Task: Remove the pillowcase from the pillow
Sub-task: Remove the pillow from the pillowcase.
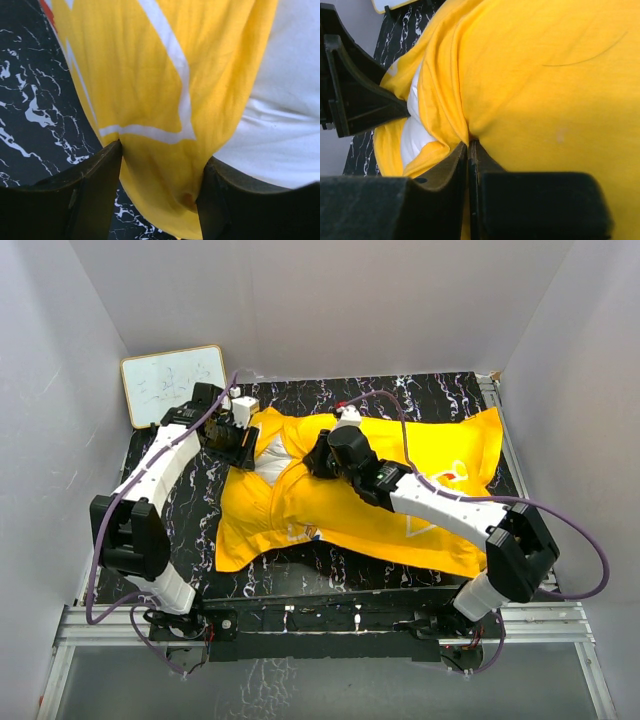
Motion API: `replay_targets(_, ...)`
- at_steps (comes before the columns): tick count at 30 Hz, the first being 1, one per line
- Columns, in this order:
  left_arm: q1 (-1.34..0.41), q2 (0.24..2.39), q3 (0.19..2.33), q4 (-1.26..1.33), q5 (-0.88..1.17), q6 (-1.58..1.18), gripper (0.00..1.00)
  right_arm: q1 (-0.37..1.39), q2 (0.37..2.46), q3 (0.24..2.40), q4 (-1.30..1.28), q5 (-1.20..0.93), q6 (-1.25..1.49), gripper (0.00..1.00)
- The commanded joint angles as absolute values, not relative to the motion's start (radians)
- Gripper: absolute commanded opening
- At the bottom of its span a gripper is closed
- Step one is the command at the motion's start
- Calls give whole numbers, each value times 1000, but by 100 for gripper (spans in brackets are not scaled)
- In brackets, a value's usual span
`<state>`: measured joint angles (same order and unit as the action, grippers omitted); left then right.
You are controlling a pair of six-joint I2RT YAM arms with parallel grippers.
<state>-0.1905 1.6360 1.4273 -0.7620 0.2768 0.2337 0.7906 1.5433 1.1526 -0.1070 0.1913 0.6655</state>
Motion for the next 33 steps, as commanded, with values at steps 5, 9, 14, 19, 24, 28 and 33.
replay_targets(5, -61, 1573, 1351, -610, -111, 350, 55, 761, 1520, 1020, -259, 227, 658, 8)
replay_targets(9, -69, 1498, 1341, -462, -49, 381, 48, 773, 1534, 946, -220, 201, 678, 8)
replay_targets(14, -191, 1390, 1287, -268, -106, 489, 31, 794, 1586, 873, -189, 204, 705, 8)
replay_targets(19, -229, 1458, 1254, -312, -199, 576, 39, 802, 1598, 828, -170, 207, 729, 8)
replay_targets(24, -194, 1496, 1158, -168, -292, 654, 44, 807, 1569, 822, -182, 214, 733, 8)
replay_targets(28, -164, 1522, 1098, 42, -367, 858, 54, 808, 1555, 821, -188, 218, 728, 8)
replay_targets(33, -80, 1632, 1265, -79, -350, 757, 55, 815, 1558, 815, -182, 217, 734, 8)
